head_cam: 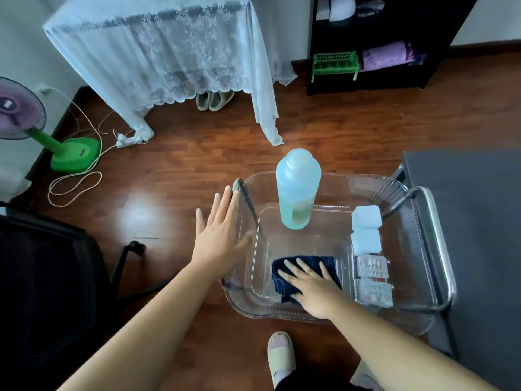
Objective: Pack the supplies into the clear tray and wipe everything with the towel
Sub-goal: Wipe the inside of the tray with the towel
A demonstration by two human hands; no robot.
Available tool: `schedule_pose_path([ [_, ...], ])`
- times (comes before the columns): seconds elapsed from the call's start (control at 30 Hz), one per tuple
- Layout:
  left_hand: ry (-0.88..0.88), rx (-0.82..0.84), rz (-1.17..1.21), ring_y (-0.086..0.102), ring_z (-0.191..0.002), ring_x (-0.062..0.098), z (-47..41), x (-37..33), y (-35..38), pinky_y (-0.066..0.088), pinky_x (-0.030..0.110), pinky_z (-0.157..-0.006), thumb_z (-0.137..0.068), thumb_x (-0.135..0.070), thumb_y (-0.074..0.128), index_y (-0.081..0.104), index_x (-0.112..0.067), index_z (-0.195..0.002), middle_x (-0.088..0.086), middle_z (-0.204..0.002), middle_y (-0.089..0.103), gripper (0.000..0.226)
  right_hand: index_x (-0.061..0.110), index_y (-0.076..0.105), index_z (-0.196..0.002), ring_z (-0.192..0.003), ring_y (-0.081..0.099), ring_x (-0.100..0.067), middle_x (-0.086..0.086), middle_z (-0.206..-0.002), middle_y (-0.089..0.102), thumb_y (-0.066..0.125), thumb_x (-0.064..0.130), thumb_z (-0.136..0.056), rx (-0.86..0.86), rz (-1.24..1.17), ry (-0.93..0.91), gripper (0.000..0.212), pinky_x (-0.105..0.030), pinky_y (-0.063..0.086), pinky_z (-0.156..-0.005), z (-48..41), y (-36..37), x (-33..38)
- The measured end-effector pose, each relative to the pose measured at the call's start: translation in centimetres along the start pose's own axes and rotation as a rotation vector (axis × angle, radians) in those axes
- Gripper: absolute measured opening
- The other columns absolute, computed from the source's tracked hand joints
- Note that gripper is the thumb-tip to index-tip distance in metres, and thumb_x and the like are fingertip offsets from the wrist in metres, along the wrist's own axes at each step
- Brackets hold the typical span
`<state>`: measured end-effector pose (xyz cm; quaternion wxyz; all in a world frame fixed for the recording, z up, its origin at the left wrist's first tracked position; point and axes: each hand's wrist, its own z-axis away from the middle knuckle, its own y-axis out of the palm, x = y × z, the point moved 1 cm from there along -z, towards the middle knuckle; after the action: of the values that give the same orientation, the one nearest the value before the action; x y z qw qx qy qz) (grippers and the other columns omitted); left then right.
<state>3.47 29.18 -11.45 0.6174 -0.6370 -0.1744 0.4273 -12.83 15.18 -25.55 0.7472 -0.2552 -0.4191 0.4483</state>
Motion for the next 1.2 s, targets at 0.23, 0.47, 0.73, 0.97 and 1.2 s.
schedule_pose_path([
  [0.23,0.162,-0.076,-0.017,-0.012,-0.146,0.012,-5.0,-5.7,0.0,-0.014,0.041,-0.113,-0.068,-0.074,0.060,-0.002,-0.019,-0.151,-0.004,-0.161,-0.005,0.117,0.040,-0.008,-0.148,-0.147,-0.013,-0.014,0.013,-0.158,-0.017,0.028,0.047,-0.099,-0.042,0.002,0.162,0.061,-0.051,-0.005,-0.116,-0.7,-1.0,-0.6],
  [0.47,0.064,-0.185,0.305,0.012,-0.147,0.016,-7.5,-7.3,1.8,-0.008,0.048,-0.116,-0.055,-0.065,0.077,0.035,-0.025,-0.137,-0.009,-0.144,0.044,0.101,0.039,-0.008,-0.148,-0.147,-0.013,-0.015,0.013,-0.158,-0.018,0.030,0.048,-0.098,-0.019,0.006,0.141,0.064,-0.051,-0.004,-0.116,-0.8,-1.2,-1.4],
  [0.73,0.021,-0.309,0.398,0.030,-0.141,0.015,-7.0,-7.4,1.7,-0.002,0.045,-0.119,-0.052,-0.054,0.084,0.048,-0.020,-0.125,-0.002,-0.132,0.056,0.088,0.040,-0.008,-0.148,-0.147,-0.013,-0.015,0.013,-0.158,-0.017,0.031,0.048,-0.098,-0.043,0.014,0.125,0.064,-0.050,-0.003,-0.117,-0.9,-0.9,-1.6],
  [0.97,0.072,-0.289,0.275,0.025,-0.142,0.010,-5.2,-5.2,0.2,-0.002,0.039,-0.118,-0.050,-0.054,0.083,0.050,-0.024,-0.116,-0.010,-0.123,0.060,0.079,0.039,-0.011,-0.148,-0.147,-0.014,-0.015,0.013,-0.158,-0.019,0.030,0.049,-0.098,-0.018,0.041,0.133,0.065,-0.051,-0.003,-0.117,-1.1,-0.8,-1.4],
  [1.2,-0.049,-0.214,0.220,0.026,-0.142,0.015,-4.0,-3.0,-1.6,0.001,0.043,-0.117,-0.048,-0.059,0.083,0.044,-0.020,-0.127,-0.001,-0.140,0.050,0.096,0.038,-0.012,-0.147,-0.147,-0.014,-0.016,0.013,-0.157,-0.020,0.028,0.049,-0.098,-0.031,0.061,0.154,0.065,-0.052,-0.004,-0.116,-0.8,-0.8,-1.0],
])
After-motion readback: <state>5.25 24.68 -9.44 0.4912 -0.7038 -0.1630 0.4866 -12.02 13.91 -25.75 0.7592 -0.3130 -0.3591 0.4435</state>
